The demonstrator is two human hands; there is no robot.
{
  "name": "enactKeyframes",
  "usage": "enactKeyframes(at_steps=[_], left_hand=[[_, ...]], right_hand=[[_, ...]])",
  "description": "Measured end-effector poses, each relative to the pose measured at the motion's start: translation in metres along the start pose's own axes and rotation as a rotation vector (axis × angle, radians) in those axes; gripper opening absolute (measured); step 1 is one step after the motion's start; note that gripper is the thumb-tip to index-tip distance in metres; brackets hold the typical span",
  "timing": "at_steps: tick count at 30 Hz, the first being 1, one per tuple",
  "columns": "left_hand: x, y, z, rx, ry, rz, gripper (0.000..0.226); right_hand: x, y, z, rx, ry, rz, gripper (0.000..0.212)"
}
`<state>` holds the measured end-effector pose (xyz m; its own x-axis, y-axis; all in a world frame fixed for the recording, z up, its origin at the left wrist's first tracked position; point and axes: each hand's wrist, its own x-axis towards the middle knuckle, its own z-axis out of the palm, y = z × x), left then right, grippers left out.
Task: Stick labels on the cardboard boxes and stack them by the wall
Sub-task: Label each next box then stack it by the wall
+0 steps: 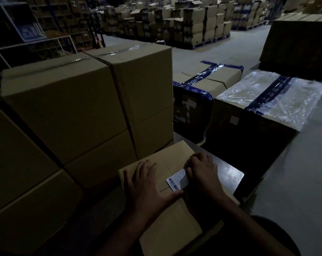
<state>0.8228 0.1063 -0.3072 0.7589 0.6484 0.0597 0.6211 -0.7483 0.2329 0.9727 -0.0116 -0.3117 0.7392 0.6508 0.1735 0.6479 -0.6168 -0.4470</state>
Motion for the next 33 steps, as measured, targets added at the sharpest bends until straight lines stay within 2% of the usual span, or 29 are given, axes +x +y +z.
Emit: enactKeyframes(at_steps=[2, 7, 12, 22, 25, 29, 33], left_hand=[[0.0, 0.0, 0.0, -0.005, -0.004, 0.0, 0.125], [-0.001, -0.001, 0.0, -0.032, 0.01, 0.002, 0.124], [-0.003, 0.001, -0.003, -0.015, 0.015, 0.007, 0.126], [-0.003, 0.004, -0.007, 0.007, -0.028, -0.001, 0.129], [-0.004, 0.003, -0.007, -0.004, -0.016, -0.002, 0.129], [-0.002, 0.003, -0.006, -0.006, -0.019, -0.006, 0.13], [-0.002, 0.004, -0.007, -0.026, -0.025, -0.014, 0.131]], right_hand=[[0.002, 0.0, 0.002, -0.022, 0.015, -0.018, 0.045], [0.002, 0.003, 0.002, 0.033, -0.006, -0.02, 0.042], [-0.001, 0.004, -0.003, -0.015, 0.003, -0.084, 0.05], [0.015, 0.0, 0.009, -0.297, 0.067, -0.15, 0.039], [0.02, 0.003, 0.017, -0.383, 0.03, -0.18, 0.041], [0.015, -0.001, 0.013, -0.314, 0.123, -0.185, 0.036], [0.015, -0.002, 0.012, -0.292, 0.106, -0.177, 0.039]])
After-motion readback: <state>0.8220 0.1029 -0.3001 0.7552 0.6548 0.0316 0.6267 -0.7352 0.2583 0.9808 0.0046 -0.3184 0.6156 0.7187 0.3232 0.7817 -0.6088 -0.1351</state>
